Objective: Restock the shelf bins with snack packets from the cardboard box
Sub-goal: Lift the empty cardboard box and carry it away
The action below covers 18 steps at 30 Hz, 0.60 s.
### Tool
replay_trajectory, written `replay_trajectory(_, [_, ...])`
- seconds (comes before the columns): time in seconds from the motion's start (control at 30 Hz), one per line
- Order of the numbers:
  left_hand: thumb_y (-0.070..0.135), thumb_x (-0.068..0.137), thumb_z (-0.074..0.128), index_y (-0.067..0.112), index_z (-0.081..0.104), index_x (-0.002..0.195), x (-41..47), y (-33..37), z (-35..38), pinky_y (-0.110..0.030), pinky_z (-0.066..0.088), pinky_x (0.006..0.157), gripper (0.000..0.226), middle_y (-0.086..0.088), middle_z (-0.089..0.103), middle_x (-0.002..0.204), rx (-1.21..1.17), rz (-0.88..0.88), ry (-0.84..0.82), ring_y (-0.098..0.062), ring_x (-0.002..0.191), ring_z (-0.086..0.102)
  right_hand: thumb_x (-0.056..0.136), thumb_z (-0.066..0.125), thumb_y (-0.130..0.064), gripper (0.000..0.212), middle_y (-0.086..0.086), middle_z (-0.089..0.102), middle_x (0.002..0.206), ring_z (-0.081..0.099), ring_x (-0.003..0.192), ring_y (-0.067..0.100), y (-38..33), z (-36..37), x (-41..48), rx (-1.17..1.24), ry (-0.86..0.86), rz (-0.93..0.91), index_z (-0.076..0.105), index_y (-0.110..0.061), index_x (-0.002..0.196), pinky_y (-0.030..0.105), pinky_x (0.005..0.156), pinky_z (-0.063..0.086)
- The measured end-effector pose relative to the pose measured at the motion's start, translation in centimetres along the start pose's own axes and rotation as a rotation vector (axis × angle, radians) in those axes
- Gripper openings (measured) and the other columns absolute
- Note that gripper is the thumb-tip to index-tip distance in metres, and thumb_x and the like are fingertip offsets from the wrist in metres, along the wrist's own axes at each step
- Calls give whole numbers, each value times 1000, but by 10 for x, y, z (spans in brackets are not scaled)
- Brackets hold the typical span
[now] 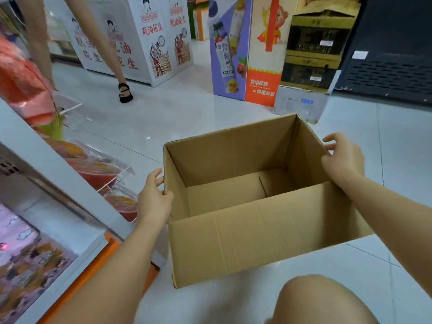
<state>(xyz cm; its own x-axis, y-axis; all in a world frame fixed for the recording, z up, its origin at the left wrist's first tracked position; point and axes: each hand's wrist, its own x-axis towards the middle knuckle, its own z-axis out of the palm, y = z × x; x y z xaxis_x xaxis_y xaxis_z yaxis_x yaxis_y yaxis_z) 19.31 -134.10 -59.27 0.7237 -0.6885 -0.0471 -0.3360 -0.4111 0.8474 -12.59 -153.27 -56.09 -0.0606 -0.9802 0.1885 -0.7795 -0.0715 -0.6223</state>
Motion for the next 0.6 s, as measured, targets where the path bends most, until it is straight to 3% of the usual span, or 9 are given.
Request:
replay_trajectory(0.13, [-4, 88, 48, 26, 37, 142, 40, 14, -9, -39, 52, 80, 62, 3, 54, 137, 87, -15, 4, -17, 86, 57, 80, 46, 9, 44, 10, 66, 115, 58, 102, 30, -22, 22, 5, -20, 11, 39, 54, -15, 116, 30, 79, 41])
replay_trajectory(0.23, [-5, 89, 45, 23, 36, 143, 55, 34, -26, -32, 43, 68, 61, 3, 52, 139, 138, -50, 6, -16, 82, 56, 82, 45, 8, 43, 8, 66, 115, 59, 100, 31, -45, 20, 8, -18, -8, 85, 54, -16, 117, 28, 76, 39])
replay_trajectory(0.37, [-5, 88, 43, 25, 36, 142, 65, 74, -46, -33, 45, 60, 62, 4, 52, 138, 181, -77, 9, -17, 71, 56, 82, 44, 8, 43, 6, 66, 117, 59, 98, 30, -76, -9, 20, -9, -37, 115, 52, -16, 117, 28, 73, 40])
replay_trajectory(0.47, [-5, 90, 41, 24, 37, 142, 66, 116, -55, -26, 35, 51, 60, 4, 52, 138, 226, -90, 8, -9, 64, 50, 84, 44, 7, 42, 6, 65, 119, 60, 100, 30, -89, -41, 33, 5, -28, 149, 52, -16, 118, 28, 74, 39])
replay_trajectory(0.6, [-4, 90, 40, 27, 39, 140, 66, 179, -62, -30, 37, 60, 59, 5, 54, 136, 290, -85, -6, -20, 76, 55, 83, 44, 5, 40, 3, 67, 117, 60, 97, 29, -100, -93, 48, 40, -21, 213, 53, -18, 115, 28, 74, 40])
